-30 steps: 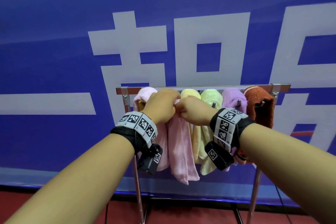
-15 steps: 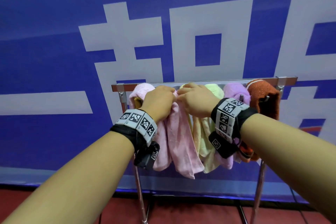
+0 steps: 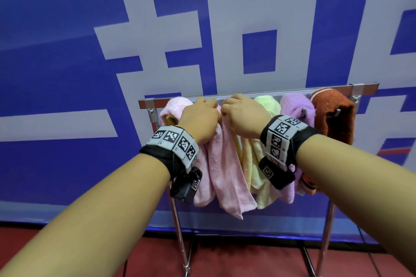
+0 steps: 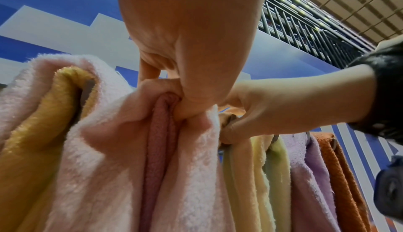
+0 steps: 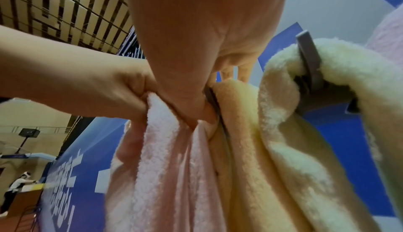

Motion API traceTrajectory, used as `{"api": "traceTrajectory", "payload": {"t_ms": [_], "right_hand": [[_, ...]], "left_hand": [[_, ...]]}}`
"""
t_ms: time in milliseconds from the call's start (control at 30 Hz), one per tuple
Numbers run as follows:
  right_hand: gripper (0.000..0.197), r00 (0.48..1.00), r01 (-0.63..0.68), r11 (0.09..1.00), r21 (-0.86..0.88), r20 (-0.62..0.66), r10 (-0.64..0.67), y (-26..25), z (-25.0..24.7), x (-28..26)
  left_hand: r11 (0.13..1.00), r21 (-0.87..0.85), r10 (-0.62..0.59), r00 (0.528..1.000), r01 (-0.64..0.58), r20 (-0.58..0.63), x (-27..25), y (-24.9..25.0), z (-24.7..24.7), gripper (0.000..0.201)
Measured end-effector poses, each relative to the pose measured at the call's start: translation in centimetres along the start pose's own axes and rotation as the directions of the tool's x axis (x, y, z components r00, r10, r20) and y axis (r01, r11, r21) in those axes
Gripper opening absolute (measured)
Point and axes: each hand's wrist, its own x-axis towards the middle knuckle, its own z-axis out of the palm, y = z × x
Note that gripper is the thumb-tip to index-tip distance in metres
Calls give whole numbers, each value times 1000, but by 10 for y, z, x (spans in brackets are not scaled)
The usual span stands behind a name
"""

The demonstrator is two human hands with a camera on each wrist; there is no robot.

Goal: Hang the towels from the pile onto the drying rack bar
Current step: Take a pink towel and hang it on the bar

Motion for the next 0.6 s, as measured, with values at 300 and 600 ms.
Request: {"api": "traceTrajectory", "payload": {"t_ms": [300,600], "right_hand": [[32,991,93,944,-318,118,-58,-16,-20,-11],[34,972,176,900,-399,213,-96,-22,-30,-19]], "left_hand": [[993,118,-7,1000,8,-9,-2,10,-2,27],[985,164,-44,999,47,-25,-3,23,-1,28]]}}
